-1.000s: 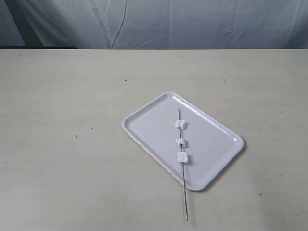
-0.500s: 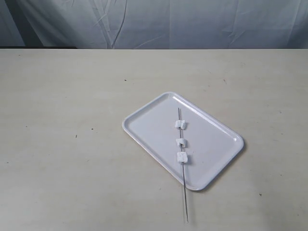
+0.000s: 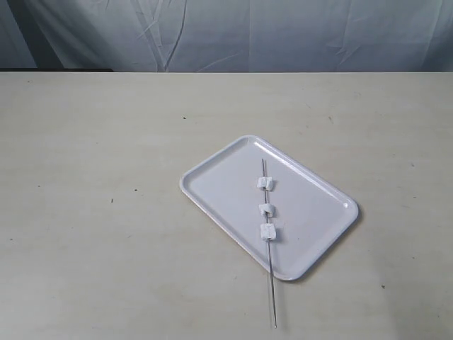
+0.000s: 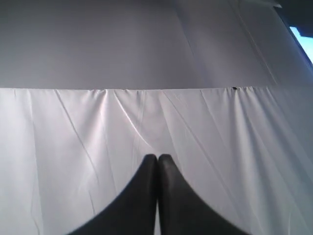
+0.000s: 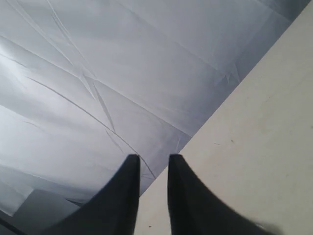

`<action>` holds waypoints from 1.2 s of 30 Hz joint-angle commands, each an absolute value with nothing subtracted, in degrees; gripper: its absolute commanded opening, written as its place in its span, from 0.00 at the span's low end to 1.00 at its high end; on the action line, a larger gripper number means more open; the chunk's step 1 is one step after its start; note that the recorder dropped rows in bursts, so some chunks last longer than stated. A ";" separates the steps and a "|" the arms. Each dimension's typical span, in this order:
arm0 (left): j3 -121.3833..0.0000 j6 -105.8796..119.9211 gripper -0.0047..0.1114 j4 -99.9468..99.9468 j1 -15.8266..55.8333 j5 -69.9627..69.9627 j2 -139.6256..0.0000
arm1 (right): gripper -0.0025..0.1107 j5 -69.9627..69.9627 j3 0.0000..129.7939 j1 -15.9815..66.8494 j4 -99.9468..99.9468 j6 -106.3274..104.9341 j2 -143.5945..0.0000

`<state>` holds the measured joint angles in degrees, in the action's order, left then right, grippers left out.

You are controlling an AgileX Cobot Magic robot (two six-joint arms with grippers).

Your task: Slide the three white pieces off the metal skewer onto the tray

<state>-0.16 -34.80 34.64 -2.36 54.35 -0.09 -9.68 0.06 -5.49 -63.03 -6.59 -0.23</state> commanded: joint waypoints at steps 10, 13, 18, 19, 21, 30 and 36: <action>-18.19 -68.70 0.04 68.09 -2.13 30.75 -10.63 | 0.20 -17.04 15.11 -5.17 -61.35 -48.02 0.00; -27.04 -88.77 0.04 87.30 -2.13 26.99 -24.17 | 0.20 -21.06 19.95 -3.66 -55.00 -47.91 -5.51; -36.00 -108.12 0.04 99.95 -0.92 40.43 -44.95 | 0.20 -34.80 35.26 -0.28 -39.67 -33.75 -25.00; -36.44 -108.64 0.04 99.95 -0.92 40.53 -46.69 | 0.20 -37.26 38.08 0.70 -37.32 -31.57 -28.49; -37.37 -109.11 0.04 99.95 -0.92 39.34 -51.37 | 0.20 -42.96 44.31 2.16 -32.71 -26.84 -35.88; -39.29 -118.43 0.04 99.95 -0.92 46.58 -69.70 | 0.20 -65.02 62.66 3.29 -34.69 -18.28 -63.55; -39.29 -118.32 0.04 99.95 -0.92 48.60 -73.10 | 0.20 -69.42 62.66 3.48 -44.03 -19.03 -73.17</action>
